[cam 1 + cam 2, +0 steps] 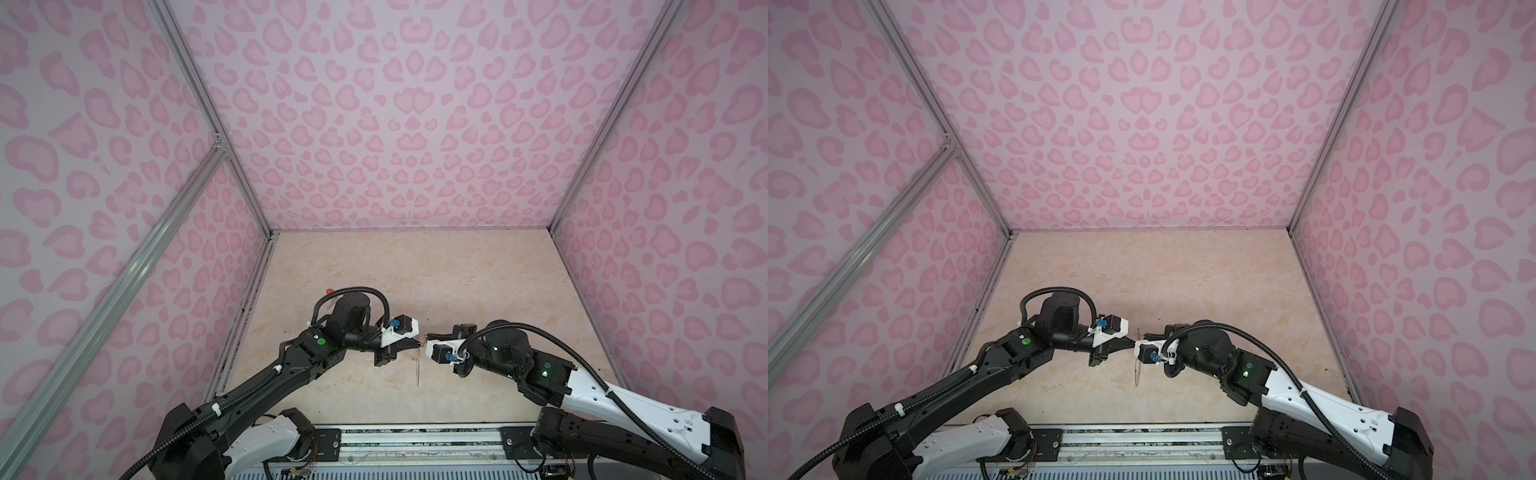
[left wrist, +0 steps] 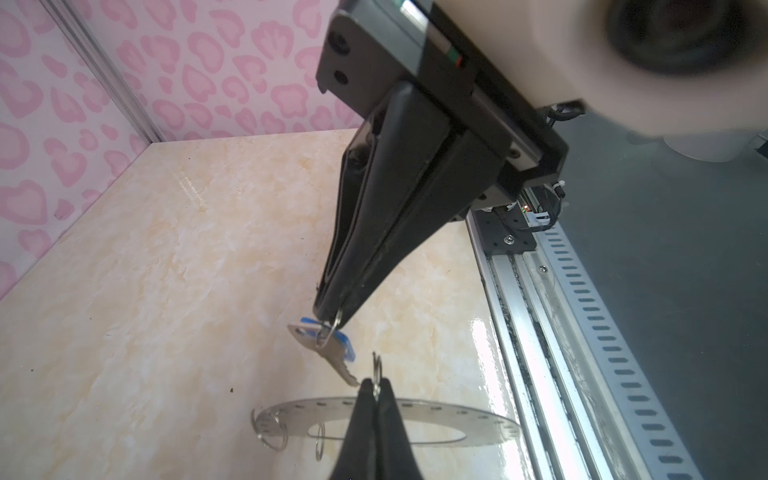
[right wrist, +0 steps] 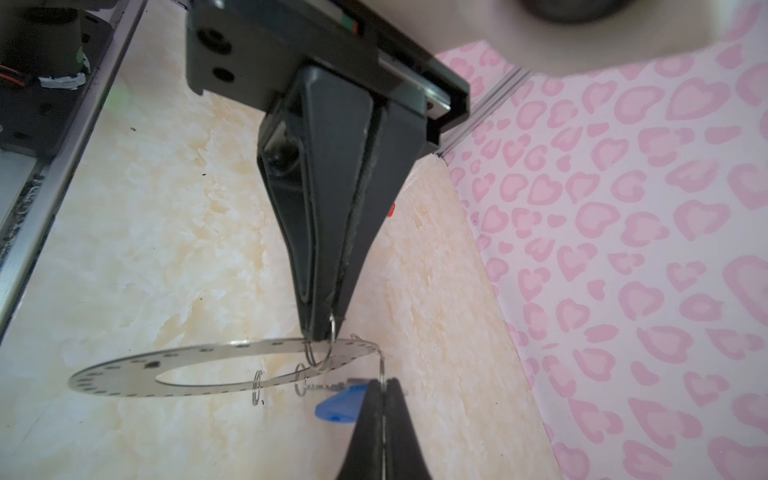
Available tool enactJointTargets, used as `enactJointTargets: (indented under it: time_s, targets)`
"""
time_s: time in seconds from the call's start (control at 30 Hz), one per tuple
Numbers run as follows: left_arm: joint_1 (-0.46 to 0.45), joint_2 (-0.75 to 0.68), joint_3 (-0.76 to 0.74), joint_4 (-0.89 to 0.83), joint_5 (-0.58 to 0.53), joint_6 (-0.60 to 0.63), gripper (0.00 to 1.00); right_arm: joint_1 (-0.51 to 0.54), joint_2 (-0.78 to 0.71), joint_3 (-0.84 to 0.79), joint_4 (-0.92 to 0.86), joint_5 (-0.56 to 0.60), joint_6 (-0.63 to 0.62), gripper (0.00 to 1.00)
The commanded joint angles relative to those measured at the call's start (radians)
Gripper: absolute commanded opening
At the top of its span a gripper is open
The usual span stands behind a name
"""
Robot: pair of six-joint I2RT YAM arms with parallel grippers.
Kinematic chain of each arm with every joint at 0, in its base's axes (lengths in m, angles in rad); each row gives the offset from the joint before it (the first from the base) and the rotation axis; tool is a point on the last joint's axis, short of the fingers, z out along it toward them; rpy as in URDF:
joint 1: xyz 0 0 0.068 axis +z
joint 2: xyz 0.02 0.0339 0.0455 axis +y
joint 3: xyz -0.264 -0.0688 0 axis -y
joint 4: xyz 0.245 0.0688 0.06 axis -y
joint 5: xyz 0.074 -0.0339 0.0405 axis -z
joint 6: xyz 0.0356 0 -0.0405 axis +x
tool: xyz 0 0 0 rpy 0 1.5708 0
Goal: Put the keys on the keyring
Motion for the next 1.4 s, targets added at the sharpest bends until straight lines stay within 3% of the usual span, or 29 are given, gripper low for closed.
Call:
enactJointTargets:
  time_s: [0.0,0.73,1.37]
  targets:
    - [-0.001,-0.004,0.009,0.027,0.027,0.014,0.03,0.001,-0.008,-0.008,0.024,-0.001,-0.005,0.0]
    - [-0.003,0.011,0.031,0.01,0.018,0.021,0.04,0.01,-0.008,0.015,-0.057,-0.089,-0.08,0.0]
    - [-0.003,0.016,0.031,0.056,0.019,-0.036,0.04,0.024,-0.018,-0.015,-0.055,0.038,-0.204,0.0]
